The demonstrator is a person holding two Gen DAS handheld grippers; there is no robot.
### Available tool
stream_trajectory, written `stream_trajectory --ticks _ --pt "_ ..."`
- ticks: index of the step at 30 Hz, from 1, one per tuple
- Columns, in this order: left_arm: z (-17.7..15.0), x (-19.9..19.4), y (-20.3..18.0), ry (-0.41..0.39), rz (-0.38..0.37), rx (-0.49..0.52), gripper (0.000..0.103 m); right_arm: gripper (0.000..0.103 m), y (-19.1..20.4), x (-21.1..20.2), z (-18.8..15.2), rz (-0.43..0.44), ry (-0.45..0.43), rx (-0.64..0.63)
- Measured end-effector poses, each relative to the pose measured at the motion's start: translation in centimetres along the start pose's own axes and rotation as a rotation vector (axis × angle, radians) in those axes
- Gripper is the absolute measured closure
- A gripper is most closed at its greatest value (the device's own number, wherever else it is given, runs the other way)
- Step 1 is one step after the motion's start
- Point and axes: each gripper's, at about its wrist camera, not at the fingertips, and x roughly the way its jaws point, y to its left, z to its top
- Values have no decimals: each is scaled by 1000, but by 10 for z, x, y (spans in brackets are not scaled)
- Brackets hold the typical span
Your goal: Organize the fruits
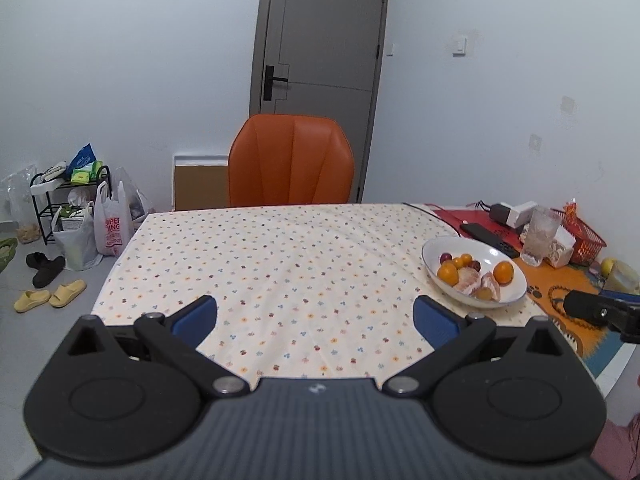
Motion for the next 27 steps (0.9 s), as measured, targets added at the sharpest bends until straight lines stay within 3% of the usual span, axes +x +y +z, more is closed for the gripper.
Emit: stream_trajectory --ticks 27 --pt "-17 8 3 51 16 16 0 0 -4 -4 -16 -7 24 -34"
